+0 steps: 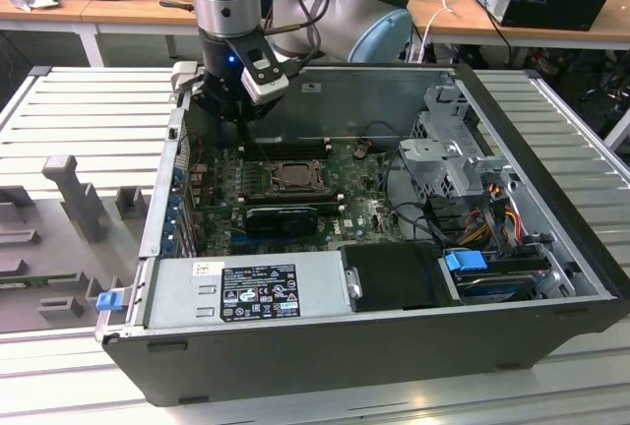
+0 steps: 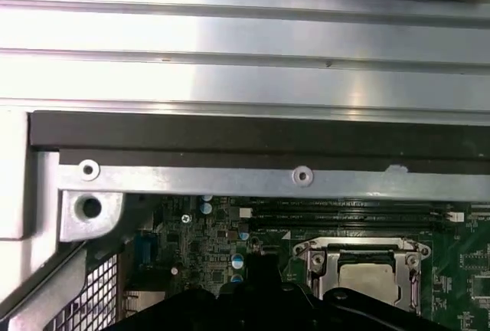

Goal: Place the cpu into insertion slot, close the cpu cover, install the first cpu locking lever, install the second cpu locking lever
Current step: 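Install the first cpu locking lever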

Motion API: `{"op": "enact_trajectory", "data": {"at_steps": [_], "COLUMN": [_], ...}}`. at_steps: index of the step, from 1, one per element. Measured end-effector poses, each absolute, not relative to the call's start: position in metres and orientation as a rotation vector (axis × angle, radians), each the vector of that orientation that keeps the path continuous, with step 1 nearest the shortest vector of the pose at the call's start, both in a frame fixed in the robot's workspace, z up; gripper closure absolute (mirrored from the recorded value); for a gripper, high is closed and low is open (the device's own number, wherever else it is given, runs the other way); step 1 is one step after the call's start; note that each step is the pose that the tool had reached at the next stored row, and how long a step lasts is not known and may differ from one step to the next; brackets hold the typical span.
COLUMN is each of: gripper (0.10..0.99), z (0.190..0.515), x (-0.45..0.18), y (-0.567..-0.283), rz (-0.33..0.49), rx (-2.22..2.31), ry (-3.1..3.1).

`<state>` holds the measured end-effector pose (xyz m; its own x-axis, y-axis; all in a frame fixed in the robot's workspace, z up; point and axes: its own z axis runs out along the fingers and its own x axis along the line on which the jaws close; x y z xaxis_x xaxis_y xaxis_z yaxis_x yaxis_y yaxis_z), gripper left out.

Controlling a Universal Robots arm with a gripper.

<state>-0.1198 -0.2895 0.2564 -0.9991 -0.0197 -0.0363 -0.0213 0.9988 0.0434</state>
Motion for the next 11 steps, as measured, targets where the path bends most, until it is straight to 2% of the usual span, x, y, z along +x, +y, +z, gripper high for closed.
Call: {"op": "enact_trajectory", "data": {"at_steps": [11], "gripper": [0.980], "z": [0.256], "x": [-0.101], "y": [-0.289], "rz": [0.068], "rx": [-0.031], "ry": [3.105]}}
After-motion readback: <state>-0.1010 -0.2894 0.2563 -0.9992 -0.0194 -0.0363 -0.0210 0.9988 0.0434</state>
